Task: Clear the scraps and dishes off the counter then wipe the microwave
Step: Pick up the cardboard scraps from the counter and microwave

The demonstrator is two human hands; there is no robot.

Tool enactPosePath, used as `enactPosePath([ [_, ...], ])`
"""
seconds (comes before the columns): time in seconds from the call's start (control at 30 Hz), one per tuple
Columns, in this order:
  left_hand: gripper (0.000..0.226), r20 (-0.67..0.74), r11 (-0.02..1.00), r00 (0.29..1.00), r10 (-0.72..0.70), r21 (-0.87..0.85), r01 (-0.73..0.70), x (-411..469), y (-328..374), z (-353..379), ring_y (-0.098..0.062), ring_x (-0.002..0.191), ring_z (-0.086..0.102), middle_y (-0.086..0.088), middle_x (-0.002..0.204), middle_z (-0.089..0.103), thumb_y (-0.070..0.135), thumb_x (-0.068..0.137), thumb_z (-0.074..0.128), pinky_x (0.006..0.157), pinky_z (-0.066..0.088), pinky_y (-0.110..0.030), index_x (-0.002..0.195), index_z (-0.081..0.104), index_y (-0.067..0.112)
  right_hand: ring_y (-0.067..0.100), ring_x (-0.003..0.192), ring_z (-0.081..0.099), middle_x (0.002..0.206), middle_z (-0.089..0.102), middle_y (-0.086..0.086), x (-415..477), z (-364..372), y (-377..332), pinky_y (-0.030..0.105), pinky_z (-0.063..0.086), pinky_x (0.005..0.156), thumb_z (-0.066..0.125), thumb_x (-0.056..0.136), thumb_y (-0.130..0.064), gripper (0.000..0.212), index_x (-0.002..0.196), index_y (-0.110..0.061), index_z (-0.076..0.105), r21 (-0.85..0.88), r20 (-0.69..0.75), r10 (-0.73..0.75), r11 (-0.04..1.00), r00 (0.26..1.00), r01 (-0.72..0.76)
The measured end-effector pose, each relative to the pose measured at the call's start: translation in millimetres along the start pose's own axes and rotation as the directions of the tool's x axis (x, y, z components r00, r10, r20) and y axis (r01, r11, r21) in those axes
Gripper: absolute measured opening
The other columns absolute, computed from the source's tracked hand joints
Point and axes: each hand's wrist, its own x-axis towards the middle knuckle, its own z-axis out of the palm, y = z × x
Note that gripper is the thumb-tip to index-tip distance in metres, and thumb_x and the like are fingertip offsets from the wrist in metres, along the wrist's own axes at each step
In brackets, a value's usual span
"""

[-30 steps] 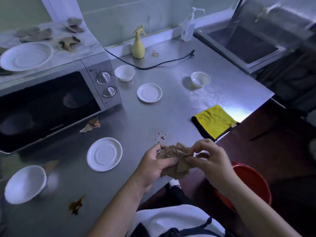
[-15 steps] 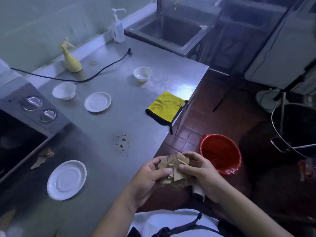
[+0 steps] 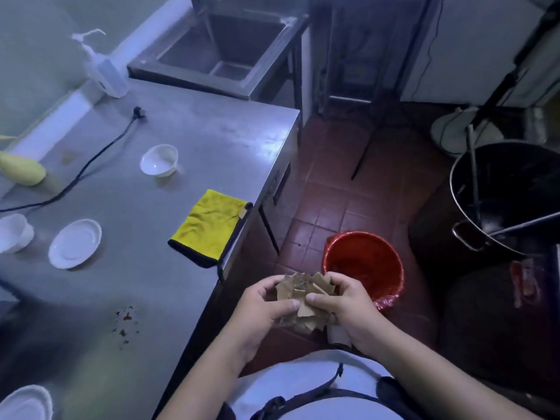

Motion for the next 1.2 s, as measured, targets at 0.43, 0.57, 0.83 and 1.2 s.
enactPosePath([
  [0.43, 0.037, 0.105, 0.940, 0.936, -0.337, 0.097, 0.328, 135, -16, 94, -0.026, 0.090, 0.073, -0.016, 0.110, 0.074, -0.008, 0.088, 0.060, 0.078, 0.060, -0.038, 0.116, 0.071, 0.014, 0.026, 0.079, 0.073, 0.093, 0.075, 0.011, 74, -133, 18, 0.040, 0.059, 0.067, 0.070, 0.074, 0.004, 0.035, 0.102, -0.016, 0.072, 0.158, -0.097, 0.301, 0.946, 0.949, -0.284],
  [0.57, 0.038, 0.121, 0.882, 0.883, -0.453, 0.205, 0.424, 200, -51, 111, -0.017, 0.087, 0.073, -0.010, 0.103, 0.076, -0.004, 0.091, 0.055, 0.074, 0.059, -0.032, 0.119, 0.069, 0.018, 0.023, 0.075, 0.068, 0.088, 0.072, 0.011, 112, -160, 61, 0.039, 0.056, 0.066, 0.063, 0.074, 0.006, 0.035, 0.098, -0.018, 0.073, 0.292, -0.264, 0.426, 0.891, 0.865, -0.349],
  [0.83, 0.029, -0.144, 0.858, 0.855, -0.498, 0.064, 0.510, 314, -146, 98, -0.029, 0.113, 0.066, -0.015, 0.122, 0.067, 0.008, 0.096, 0.060, 0.097, 0.055, -0.040, 0.124, 0.064, 0.015, 0.020, 0.061, 0.068, 0.074, 0.071, 0.009, 240, -234, 164, 0.034, 0.058, 0.051, 0.057, 0.089, 0.008, 0.023, 0.102, -0.011, 0.061, 0.541, -0.495, 0.661, 0.743, 0.564, -0.394],
  [1.2, 0.023, -0.188, 0.845, 0.826, -0.531, -0.045, 0.533, 317, -172, 50, -0.020, 0.098, 0.070, -0.014, 0.117, 0.069, 0.009, 0.094, 0.062, 0.084, 0.058, -0.032, 0.113, 0.067, 0.022, 0.029, 0.100, 0.055, 0.104, 0.052, 0.008, 321, -258, 195, 0.053, 0.055, 0.085, 0.067, 0.095, -0.023, 0.010, 0.096, -0.019, 0.057, 0.606, -0.464, 0.742, 0.665, 0.485, -0.437],
])
